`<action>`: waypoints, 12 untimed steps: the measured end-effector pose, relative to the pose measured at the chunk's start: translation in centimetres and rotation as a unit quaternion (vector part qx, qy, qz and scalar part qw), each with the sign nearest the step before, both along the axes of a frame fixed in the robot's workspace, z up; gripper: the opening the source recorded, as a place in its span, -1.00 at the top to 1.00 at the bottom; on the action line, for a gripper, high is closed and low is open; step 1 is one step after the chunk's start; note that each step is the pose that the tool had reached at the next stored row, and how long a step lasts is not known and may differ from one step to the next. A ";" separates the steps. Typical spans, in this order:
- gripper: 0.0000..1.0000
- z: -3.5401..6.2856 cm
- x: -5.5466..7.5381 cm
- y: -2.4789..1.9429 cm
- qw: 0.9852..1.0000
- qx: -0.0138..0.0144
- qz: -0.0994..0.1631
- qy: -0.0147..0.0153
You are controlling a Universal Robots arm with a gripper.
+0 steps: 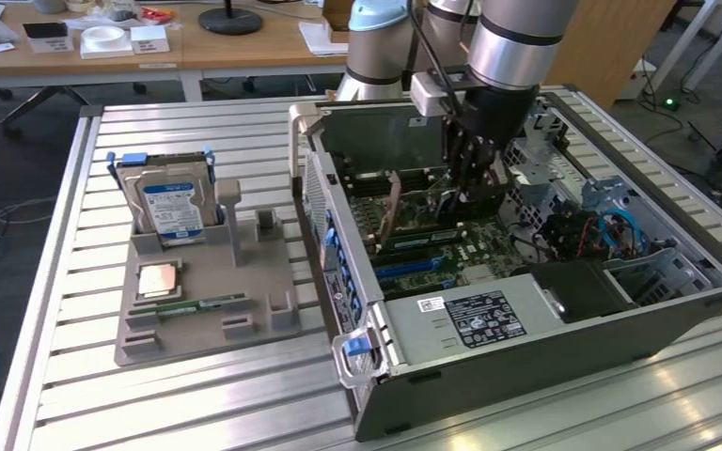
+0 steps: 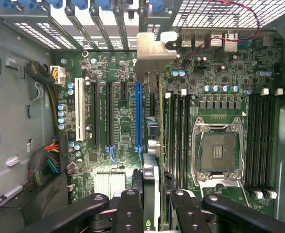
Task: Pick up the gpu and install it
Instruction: 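Insert the gpu into the slot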
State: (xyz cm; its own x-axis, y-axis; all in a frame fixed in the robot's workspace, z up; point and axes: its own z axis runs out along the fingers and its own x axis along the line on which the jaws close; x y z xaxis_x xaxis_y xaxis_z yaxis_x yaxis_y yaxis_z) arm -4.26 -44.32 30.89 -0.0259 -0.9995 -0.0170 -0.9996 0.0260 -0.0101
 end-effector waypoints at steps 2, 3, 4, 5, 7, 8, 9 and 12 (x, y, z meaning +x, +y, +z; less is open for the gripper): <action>0.47 -0.25 -0.1 0.00 1.000 0.000 0.000 0.000; 0.47 -0.31 -0.1 0.00 1.000 0.000 0.000 0.000; 0.47 -0.30 -0.1 0.00 1.000 0.000 0.000 0.000; 0.47 -0.30 -0.1 0.00 1.000 0.000 0.000 0.000; 0.47 -0.30 -0.1 0.00 1.000 0.000 0.000 0.000; 0.47 -0.30 -0.1 0.00 1.000 0.000 0.000 0.000; 0.47 -0.30 -0.1 0.00 1.000 0.000 0.000 0.000; 0.47 -0.31 -0.1 0.01 1.000 0.000 0.000 0.000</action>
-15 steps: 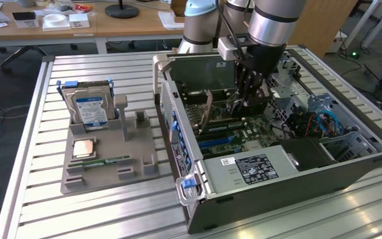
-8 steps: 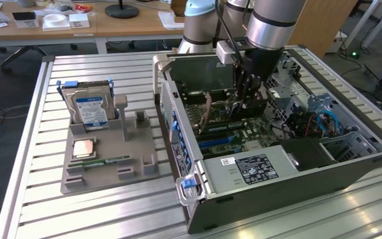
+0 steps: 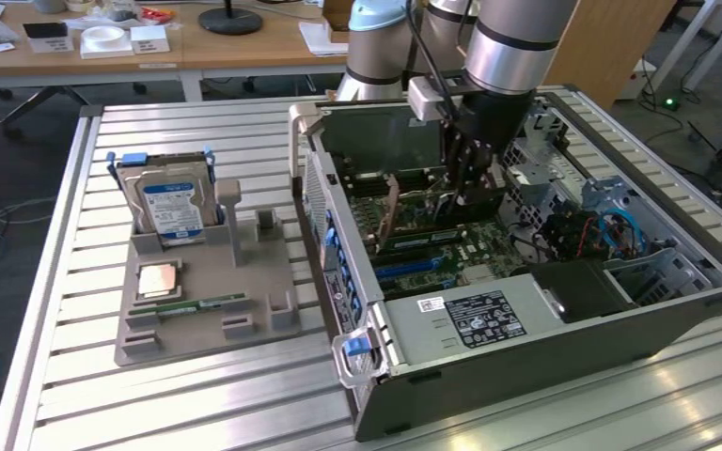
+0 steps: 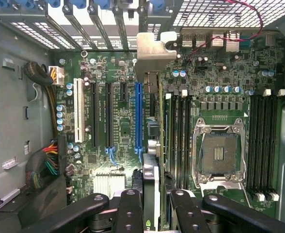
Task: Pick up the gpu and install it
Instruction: 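Insert the gpu into the slot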
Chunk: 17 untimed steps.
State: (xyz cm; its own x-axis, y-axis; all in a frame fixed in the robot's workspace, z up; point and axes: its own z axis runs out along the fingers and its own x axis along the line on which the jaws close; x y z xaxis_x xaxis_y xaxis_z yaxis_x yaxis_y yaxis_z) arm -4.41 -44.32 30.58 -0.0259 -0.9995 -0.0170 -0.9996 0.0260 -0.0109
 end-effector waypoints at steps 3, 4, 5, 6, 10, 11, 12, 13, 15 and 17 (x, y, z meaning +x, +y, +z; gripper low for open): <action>0.47 -0.03 0.0 0.00 1.000 0.000 0.000 0.000; 0.47 -0.05 0.0 0.01 1.000 0.000 0.000 0.000; 0.47 -0.11 0.0 0.01 1.000 0.000 0.000 0.000; 0.47 -0.16 0.0 0.01 1.000 0.000 0.000 0.000; 0.47 -0.30 0.0 0.02 1.000 0.000 0.000 0.000; 0.47 -0.31 0.0 0.02 1.000 0.000 0.000 0.000; 0.47 -0.32 0.0 0.02 1.000 0.000 0.000 0.000; 0.47 -0.32 0.0 0.02 1.000 0.000 0.000 0.000; 0.47 -0.34 0.0 0.03 1.000 0.000 0.000 0.000; 0.47 -0.44 -0.1 0.03 1.000 0.000 0.000 0.000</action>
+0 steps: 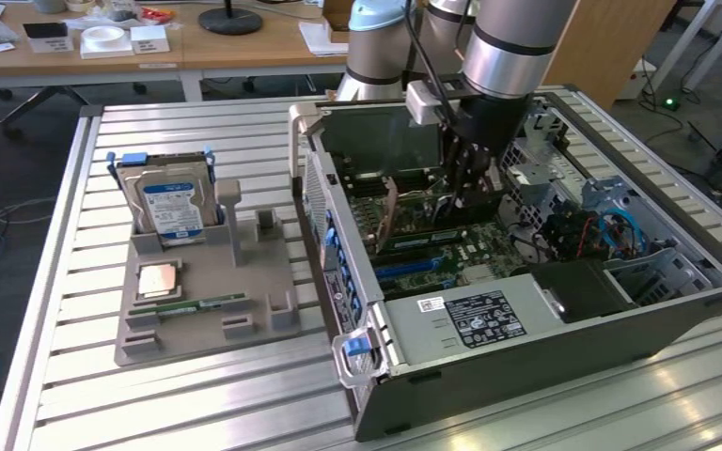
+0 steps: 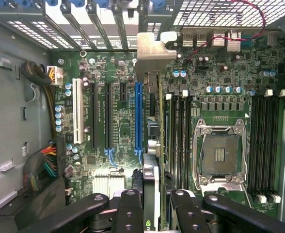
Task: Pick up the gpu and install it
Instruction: 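Insert the gpu into the slot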
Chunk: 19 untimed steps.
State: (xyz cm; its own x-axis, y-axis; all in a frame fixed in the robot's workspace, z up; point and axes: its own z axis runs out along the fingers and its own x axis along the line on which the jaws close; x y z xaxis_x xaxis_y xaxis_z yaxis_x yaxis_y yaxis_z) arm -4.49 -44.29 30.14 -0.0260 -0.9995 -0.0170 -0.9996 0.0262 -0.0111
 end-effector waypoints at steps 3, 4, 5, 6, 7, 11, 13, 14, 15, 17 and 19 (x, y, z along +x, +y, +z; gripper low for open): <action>0.47 -0.19 -0.1 0.00 1.000 0.000 0.000 0.000; 0.47 -0.24 -0.1 0.00 1.000 0.000 0.000 0.000; 0.47 -0.24 -0.1 0.00 1.000 0.000 0.000 0.000; 0.47 -0.25 -0.1 0.00 1.000 0.000 0.000 0.000; 0.47 -0.25 -0.1 0.00 1.000 0.000 0.000 0.000; 0.47 -0.30 -0.1 0.00 1.000 0.000 0.000 0.000; 0.47 -0.30 -0.1 0.00 1.000 0.000 0.000 0.000; 0.47 -0.30 -0.1 0.00 1.000 0.000 0.000 0.000; 0.47 -0.30 -0.1 0.00 1.000 0.000 0.000 0.000; 0.47 -0.30 -0.2 0.00 1.000 0.000 0.000 0.000; 0.47 -0.33 -0.2 0.00 1.000 0.000 0.000 0.000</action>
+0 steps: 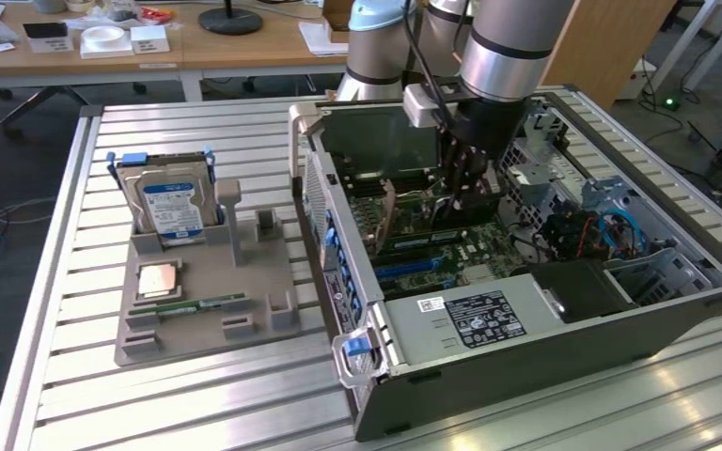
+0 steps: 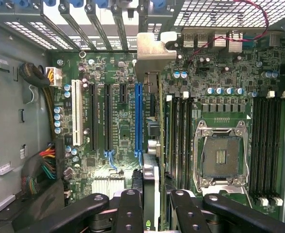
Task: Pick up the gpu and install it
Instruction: 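Insert the gpu into the slot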
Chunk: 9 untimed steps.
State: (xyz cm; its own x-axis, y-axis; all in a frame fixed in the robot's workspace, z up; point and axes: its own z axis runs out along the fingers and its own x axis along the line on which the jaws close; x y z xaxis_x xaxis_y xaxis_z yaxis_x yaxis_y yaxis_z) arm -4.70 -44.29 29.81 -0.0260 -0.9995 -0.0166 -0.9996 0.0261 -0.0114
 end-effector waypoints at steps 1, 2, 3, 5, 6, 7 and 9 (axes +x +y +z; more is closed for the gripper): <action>0.47 -0.02 0.0 0.00 1.000 0.000 0.000 0.000; 0.47 -0.05 0.0 0.01 1.000 0.000 0.000 0.000; 0.47 -0.09 -0.1 0.01 1.000 0.000 0.000 0.000; 0.47 -0.18 -0.1 0.01 1.000 0.000 0.000 0.000; 0.47 -0.22 -0.2 0.01 1.000 0.000 0.000 0.000; 0.47 -0.27 -0.2 0.01 1.000 0.000 0.000 0.000; 0.47 -0.37 -0.4 0.01 1.000 0.000 0.000 -0.001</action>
State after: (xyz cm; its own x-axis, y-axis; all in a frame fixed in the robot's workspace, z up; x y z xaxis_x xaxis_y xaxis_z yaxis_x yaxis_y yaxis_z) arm -5.07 -44.28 29.44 -0.0259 -0.9995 -0.0168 -0.9996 0.0261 -0.0124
